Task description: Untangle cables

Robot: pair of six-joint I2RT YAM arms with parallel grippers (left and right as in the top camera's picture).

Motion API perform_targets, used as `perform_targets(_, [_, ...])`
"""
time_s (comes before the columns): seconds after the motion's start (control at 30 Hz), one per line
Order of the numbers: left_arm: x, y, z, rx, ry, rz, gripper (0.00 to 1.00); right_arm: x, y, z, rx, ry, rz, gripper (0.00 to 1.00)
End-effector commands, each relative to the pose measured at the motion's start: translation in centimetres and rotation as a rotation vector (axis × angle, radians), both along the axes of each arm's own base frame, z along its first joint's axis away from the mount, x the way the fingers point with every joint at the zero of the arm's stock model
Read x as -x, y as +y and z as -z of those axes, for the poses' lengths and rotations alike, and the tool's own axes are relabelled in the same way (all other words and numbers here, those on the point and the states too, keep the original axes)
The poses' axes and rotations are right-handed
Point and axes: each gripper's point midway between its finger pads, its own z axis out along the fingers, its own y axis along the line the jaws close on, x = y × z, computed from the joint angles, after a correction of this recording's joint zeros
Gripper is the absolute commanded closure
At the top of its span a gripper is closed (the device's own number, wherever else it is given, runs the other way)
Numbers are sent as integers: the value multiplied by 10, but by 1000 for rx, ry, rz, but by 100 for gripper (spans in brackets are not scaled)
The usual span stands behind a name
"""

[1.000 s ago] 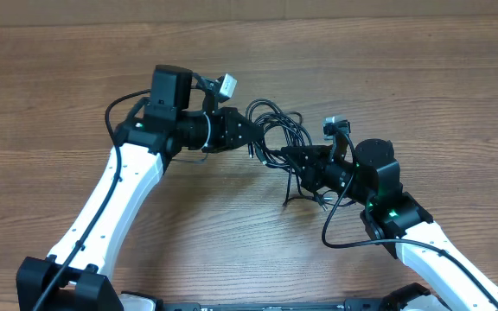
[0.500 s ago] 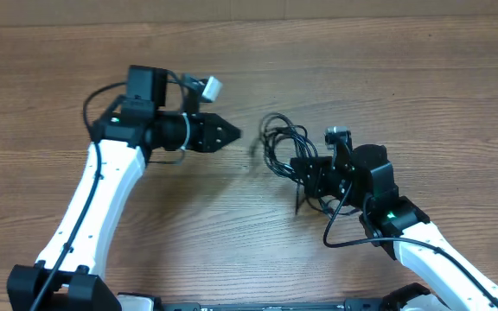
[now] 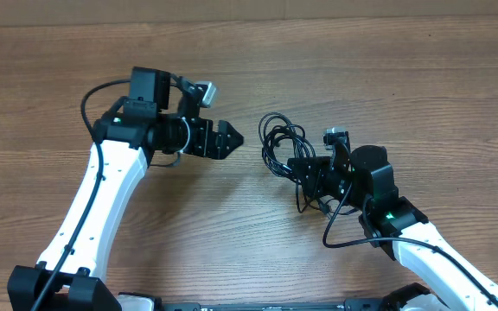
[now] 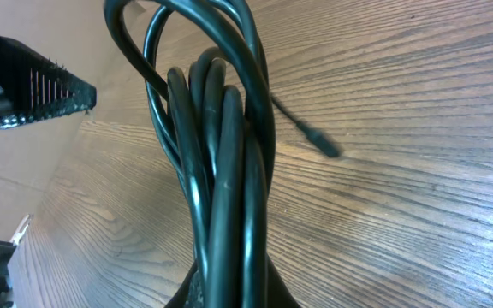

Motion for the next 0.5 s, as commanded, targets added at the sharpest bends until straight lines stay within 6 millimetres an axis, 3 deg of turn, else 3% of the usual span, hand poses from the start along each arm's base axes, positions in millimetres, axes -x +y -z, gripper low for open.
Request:
perform_targets(0.0, [13, -24, -24, 114, -7, 82, 24, -4, 0, -10, -10, -36, -3, 96])
perform_targets(0.07, [15, -30, -24, 113, -10, 99, 27, -3, 0, -9, -9, -31, -4, 96])
perform_targets(0.2, [22, -44, -13, 76, 46, 88, 53, -4, 0, -10, -10, -32, -2, 96])
perform_targets(0.27, [24, -44, 2, -2, 117, -6, 61, -4, 0, -10, -26, -17, 9, 96])
perform_targets(0.33, [26, -42, 18, -89, 172, -118, 54, -4, 0, -10, -34, -7, 15, 96])
perform_targets(0.47, [34, -51, 35, -167, 244, -247, 52, 0, 4, -11, -46, 3, -12, 96])
